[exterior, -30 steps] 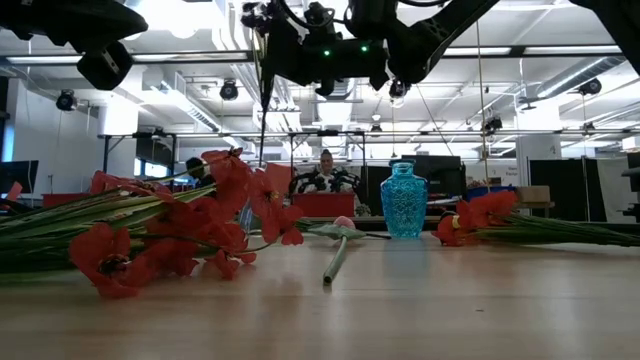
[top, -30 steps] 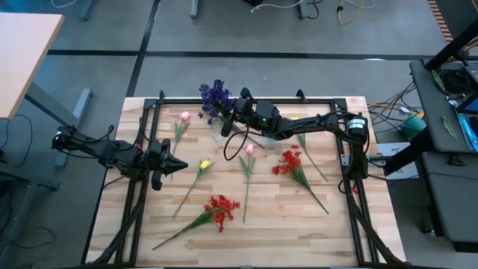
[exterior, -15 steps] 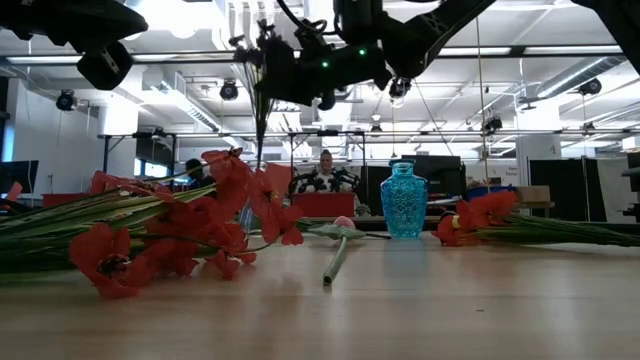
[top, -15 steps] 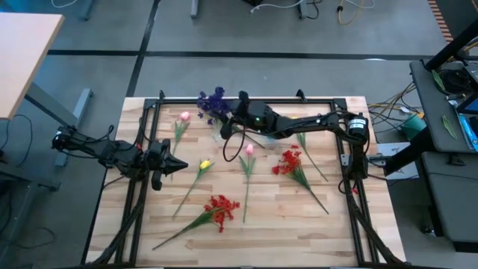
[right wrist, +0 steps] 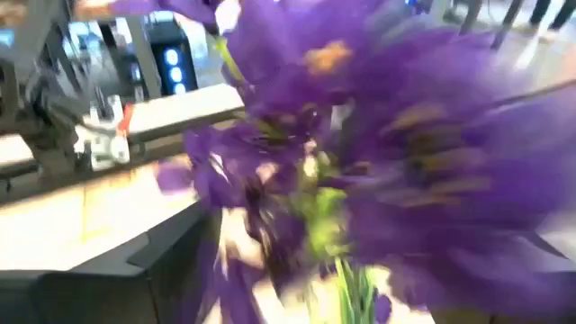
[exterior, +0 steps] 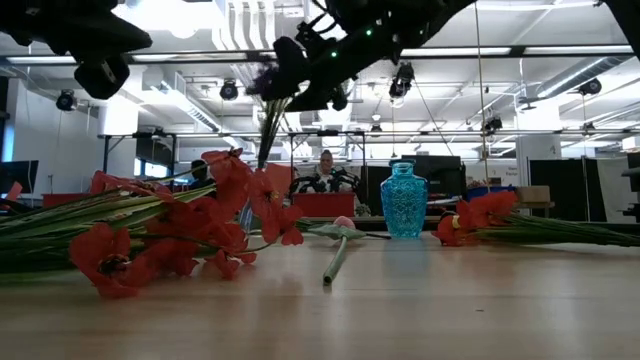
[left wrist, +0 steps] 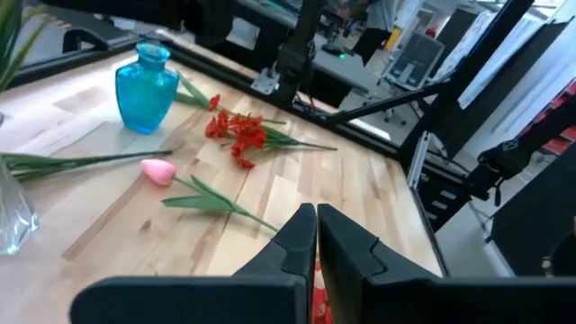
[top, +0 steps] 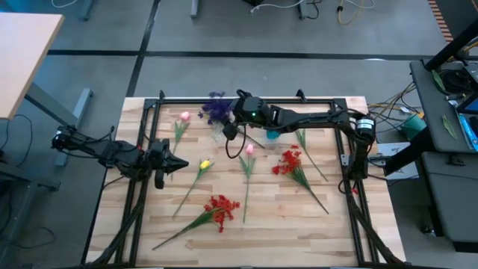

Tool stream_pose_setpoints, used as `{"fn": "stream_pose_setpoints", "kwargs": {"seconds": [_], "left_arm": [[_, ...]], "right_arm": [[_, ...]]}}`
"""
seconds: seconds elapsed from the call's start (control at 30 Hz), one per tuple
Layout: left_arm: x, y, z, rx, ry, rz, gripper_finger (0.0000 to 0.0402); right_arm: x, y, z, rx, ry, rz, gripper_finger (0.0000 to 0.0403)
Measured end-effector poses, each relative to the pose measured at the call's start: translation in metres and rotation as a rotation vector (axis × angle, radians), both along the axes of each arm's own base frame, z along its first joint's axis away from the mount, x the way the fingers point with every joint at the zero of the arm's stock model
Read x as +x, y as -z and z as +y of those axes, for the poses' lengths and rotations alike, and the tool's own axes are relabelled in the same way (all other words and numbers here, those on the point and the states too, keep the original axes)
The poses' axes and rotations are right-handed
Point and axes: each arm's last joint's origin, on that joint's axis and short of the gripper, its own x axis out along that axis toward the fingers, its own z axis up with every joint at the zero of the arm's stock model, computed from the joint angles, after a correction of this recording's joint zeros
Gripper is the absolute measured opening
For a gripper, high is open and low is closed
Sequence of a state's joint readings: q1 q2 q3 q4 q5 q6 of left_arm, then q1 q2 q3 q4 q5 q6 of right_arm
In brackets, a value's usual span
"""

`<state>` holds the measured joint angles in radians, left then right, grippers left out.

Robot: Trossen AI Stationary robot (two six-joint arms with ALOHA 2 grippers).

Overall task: Sort flowers into vase by color
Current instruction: Put the bottom violet flowers into the transparent vase, then put the bottom yellow flower into the blue vase

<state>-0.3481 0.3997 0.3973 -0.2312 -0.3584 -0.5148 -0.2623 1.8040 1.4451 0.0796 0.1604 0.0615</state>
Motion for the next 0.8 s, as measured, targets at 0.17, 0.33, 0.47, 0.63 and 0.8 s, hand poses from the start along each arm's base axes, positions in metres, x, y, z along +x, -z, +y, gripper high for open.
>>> {"fn": "stream_pose_setpoints", "kwargs": {"seconds": [0.17, 0.33, 0.47, 0.63, 0.8], "left_arm": [[0.006, 0.004, -0.002, 0.018, -0.026, 0.040, 0.0009], [0.016, 0.014, -0.005, -0.007, -0.031, 0.129, 0.0048], [0.021, 0.027, -0.008, -0.059, -0.043, 0.246, 0.0095], [0.030, 0.042, -0.011, -0.069, -0.086, 0.367, 0.0162], [0.041, 0.060, -0.015, -0.069, -0.130, 0.490, 0.0227]], "right_arm": [[-0.002, -0.002, 0.001, 0.024, 0.000, 0.078, 0.0347], [-0.007, -0.010, 0.002, 0.062, 0.007, 0.154, 0.0358], [-0.018, -0.020, 0.005, 0.108, 0.022, 0.227, 0.0359], [-0.039, -0.035, 0.011, 0.180, 0.054, 0.299, 0.0359], [-0.064, -0.047, 0.021, 0.269, 0.088, 0.397, 0.0359]]}}
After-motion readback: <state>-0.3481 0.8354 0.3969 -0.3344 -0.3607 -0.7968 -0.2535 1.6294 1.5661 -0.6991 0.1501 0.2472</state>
